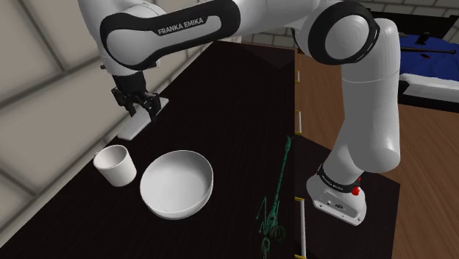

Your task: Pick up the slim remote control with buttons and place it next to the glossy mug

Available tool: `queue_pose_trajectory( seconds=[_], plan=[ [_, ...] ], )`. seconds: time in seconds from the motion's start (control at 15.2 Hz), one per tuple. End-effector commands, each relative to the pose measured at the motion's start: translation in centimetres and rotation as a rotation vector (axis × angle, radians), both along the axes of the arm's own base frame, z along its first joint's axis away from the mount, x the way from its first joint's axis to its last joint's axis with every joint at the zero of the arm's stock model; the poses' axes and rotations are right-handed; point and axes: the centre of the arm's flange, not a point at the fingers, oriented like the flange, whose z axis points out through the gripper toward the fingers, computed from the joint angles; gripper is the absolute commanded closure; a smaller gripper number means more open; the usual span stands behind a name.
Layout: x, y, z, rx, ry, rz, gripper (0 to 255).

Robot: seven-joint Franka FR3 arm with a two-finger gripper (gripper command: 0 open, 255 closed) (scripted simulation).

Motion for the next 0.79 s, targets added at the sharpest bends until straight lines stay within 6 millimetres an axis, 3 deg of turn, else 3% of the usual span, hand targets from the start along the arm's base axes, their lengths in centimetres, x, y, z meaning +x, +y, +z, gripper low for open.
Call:
queue_pose_trajectory(
  seconds=[0.0,0.73],
  plan=[
    [0.0,0.0,-1.0,0.001,-0.001,0.000,255],
    [0.0,0.0,-6.8,0.001,-0.001,0.000,255]
  ],
)
